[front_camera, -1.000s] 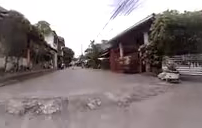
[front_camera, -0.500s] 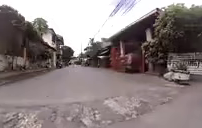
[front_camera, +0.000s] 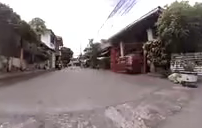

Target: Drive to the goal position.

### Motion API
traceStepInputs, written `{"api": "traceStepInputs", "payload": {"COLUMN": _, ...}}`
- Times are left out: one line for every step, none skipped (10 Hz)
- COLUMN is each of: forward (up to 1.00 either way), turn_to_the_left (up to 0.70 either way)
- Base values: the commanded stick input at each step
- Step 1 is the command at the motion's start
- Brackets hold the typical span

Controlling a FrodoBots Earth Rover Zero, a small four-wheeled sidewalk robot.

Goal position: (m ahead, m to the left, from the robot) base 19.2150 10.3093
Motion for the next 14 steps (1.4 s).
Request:
{"api": "traceStepInputs", "payload": {"forward": 0.5, "turn_to_the_left": 0.0}}
{"api": "traceStepInputs", "payload": {"forward": 0.5, "turn_to_the_left": 0.0}}
{"api": "traceStepInputs", "payload": {"forward": 0.5, "turn_to_the_left": 0.0}}
{"api": "traceStepInputs", "payload": {"forward": 0.5, "turn_to_the_left": 0.0}}
{"api": "traceStepInputs", "payload": {"forward": 0.5, "turn_to_the_left": 0.0}}
{"api": "traceStepInputs", "payload": {"forward": 0.5, "turn_to_the_left": 0.0}}
{"api": "traceStepInputs", "payload": {"forward": 0.5, "turn_to_the_left": 0.0}}
{"api": "traceStepInputs", "payload": {"forward": 0.5, "turn_to_the_left": 0.0}}
{"api": "traceStepInputs", "payload": {"forward": 0.5, "turn_to_the_left": 0.0}}
{"api": "traceStepInputs", "payload": {"forward": 0.5, "turn_to_the_left": 0.0}}
{"api": "traceStepInputs", "payload": {"forward": 0.5, "turn_to_the_left": 0.0}}
{"api": "traceStepInputs", "payload": {"forward": 0.5, "turn_to_the_left": 0.0}}
{"api": "traceStepInputs", "payload": {"forward": 0.5, "turn_to_the_left": 0.0}}
{"api": "traceStepInputs", "payload": {"forward": 0.5, "turn_to_the_left": 0.0}}
